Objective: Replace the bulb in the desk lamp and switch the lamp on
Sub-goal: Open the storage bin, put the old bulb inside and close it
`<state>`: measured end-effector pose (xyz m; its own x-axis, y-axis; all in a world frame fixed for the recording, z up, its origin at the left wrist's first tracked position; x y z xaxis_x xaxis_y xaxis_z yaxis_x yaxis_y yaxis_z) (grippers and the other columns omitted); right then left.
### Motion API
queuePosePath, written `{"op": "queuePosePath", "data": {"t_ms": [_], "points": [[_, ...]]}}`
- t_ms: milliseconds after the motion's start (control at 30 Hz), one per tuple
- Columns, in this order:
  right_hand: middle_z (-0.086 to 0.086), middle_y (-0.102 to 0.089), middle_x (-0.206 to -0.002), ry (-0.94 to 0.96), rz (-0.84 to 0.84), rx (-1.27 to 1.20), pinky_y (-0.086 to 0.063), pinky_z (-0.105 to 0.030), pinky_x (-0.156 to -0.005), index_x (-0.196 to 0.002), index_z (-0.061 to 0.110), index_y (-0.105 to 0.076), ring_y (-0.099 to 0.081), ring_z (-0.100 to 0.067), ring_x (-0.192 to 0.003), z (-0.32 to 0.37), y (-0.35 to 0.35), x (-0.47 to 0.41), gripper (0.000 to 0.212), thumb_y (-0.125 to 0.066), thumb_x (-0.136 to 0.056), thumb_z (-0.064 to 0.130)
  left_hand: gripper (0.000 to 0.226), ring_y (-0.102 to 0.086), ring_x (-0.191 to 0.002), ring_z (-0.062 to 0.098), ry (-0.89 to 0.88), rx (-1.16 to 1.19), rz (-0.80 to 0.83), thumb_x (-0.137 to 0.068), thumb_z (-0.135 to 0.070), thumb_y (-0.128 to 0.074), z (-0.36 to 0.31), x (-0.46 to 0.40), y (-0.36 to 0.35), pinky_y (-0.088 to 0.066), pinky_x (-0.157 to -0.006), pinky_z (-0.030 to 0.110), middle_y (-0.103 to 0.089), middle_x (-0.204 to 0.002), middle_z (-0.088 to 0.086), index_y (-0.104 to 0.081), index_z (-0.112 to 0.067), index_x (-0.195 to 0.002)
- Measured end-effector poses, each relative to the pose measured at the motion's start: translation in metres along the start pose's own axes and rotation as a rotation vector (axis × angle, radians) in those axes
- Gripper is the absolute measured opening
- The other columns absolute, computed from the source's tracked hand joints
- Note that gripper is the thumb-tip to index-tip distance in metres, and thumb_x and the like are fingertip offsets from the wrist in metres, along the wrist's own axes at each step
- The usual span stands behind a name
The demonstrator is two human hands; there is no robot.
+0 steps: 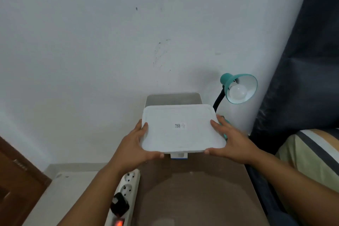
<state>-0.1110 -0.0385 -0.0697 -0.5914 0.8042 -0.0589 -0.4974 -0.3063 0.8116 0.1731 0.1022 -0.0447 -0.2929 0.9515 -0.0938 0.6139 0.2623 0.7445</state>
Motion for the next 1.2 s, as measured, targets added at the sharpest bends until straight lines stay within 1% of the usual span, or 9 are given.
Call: {"op": "queuePosePath", "data": {"t_ms": [133, 233, 367, 467, 533, 633, 733, 1033, 1200], "points": [[0.008, -0.013, -0.164, -0.062, -0.085, -0.266, -0.026, -0.033, -0.117, -0.149, 0.04, -0.032, -0.021, -0.008, -0.145, 0.0, 0.002, -0.035, 0.115, -0.079, -0.05, 0.075, 0.13, -0.026, -0.135, -0.004, -0.031, 0.038, -0.017, -0.046, -0.075, -0.079, -0.006, -0.038, 0.009, -0.035, -0.113, 0.03, -0.007, -0.154, -0.037, -0.027, -0.032, -0.157], [0.006, -0.016, -0.163, -0.081, -0.123, -0.357, -0.03, -0.027, -0.112, -0.147, 0.039, -0.036, -0.028, -0.013, -0.144, -0.004, 0.002, -0.057, 0.112, -0.083, -0.05, 0.066, 0.13, -0.026, -0.135, -0.005, -0.03, 0.046, -0.024, -0.045, -0.075, -0.079, -0.003, -0.062, 0.01, -0.035, -0.112, 0.028, -0.006, -0.153, -0.04, -0.027, -0.033, -0.156], [0.01, -0.015, -0.163, -0.098, -0.127, -0.317, -0.028, -0.037, -0.117, -0.148, 0.041, -0.035, -0.026, -0.014, -0.146, -0.007, 0.006, -0.086, 0.116, -0.078, -0.046, 0.077, 0.125, -0.031, -0.144, 0.011, 0.013, 0.01, 0.008, -0.054, -0.064, -0.085, 0.012, -0.089, 0.006, -0.037, -0.115, 0.039, -0.012, -0.164, -0.022, -0.025, -0.028, -0.158], [0.011, -0.012, -0.164, -0.108, -0.131, -0.284, -0.023, -0.047, -0.12, -0.148, 0.041, -0.035, -0.02, -0.014, -0.148, -0.004, 0.008, -0.108, 0.118, -0.069, -0.045, 0.086, 0.123, -0.029, -0.146, 0.012, 0.025, 0.015, 0.0, -0.058, -0.058, -0.088, 0.022, -0.107, 0.004, -0.034, -0.116, 0.037, -0.013, -0.164, -0.02, -0.026, -0.026, -0.158], [0.01, -0.012, -0.164, -0.113, -0.148, -0.287, -0.02, -0.042, -0.121, -0.147, 0.039, -0.037, -0.019, -0.012, -0.148, -0.003, 0.009, -0.12, 0.109, -0.071, -0.053, 0.08, 0.123, -0.029, -0.147, 0.012, 0.035, 0.018, -0.006, -0.057, -0.057, -0.09, 0.028, -0.117, 0.003, -0.033, -0.115, 0.035, -0.014, -0.164, -0.02, -0.027, -0.025, -0.158], [0.003, -0.012, -0.164, -0.1, -0.159, -0.256, -0.017, -0.028, -0.116, -0.148, 0.034, -0.039, -0.017, -0.012, -0.149, -0.003, 0.005, -0.134, 0.086, -0.076, -0.074, 0.055, 0.123, -0.027, -0.147, 0.012, 0.051, 0.028, 0.007, -0.057, -0.057, -0.09, 0.036, -0.13, 0.0, -0.031, -0.116, 0.034, -0.013, -0.165, -0.019, -0.026, -0.025, -0.158], [0.001, -0.011, -0.165, -0.113, -0.14, -0.253, -0.017, -0.026, -0.115, -0.148, 0.032, -0.039, -0.015, -0.012, -0.149, -0.006, -0.004, -0.142, 0.078, -0.075, -0.08, 0.046, 0.123, -0.024, -0.149, 0.012, 0.057, 0.013, 0.045, -0.059, -0.057, -0.088, 0.042, -0.139, -0.005, -0.029, -0.116, 0.032, -0.01, -0.166, -0.017, -0.023, -0.025, -0.159], [0.005, -0.006, -0.165, -0.158, -0.161, -0.115, -0.013, -0.023, -0.102, -0.151, 0.031, -0.034, -0.017, -0.014, -0.149, -0.015, -0.018, -0.15, 0.077, -0.065, -0.084, 0.056, 0.121, -0.024, -0.15, 0.013, 0.094, 0.017, 0.09, -0.061, -0.054, -0.089, 0.056, -0.154, -0.015, -0.029, -0.12, 0.037, -0.011, -0.167, -0.013, -0.024, -0.024, -0.159], [-0.005, 0.004, -0.165, -0.164, -0.095, -0.039, -0.019, -0.032, -0.115, -0.154, 0.024, -0.026, -0.006, -0.019, -0.152, -0.008, -0.029, -0.153, 0.078, -0.054, -0.09, 0.057, 0.118, -0.028, -0.149, 0.011, 0.121, 0.057, 0.123, -0.062, -0.047, -0.091, 0.062, -0.159, -0.015, -0.032, -0.119, 0.038, -0.014, -0.167, -0.015, -0.026, -0.024, -0.158]]}}
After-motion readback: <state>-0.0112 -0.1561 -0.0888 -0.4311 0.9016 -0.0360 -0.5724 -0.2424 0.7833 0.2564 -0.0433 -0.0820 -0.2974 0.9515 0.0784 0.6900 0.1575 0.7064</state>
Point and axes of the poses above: each hand's wrist, its own x-axis away from the middle knuckle, its own y-axis out of the back of the hand, z = x × y, the point moved 9 cm from there along -x, towards the middle knuckle
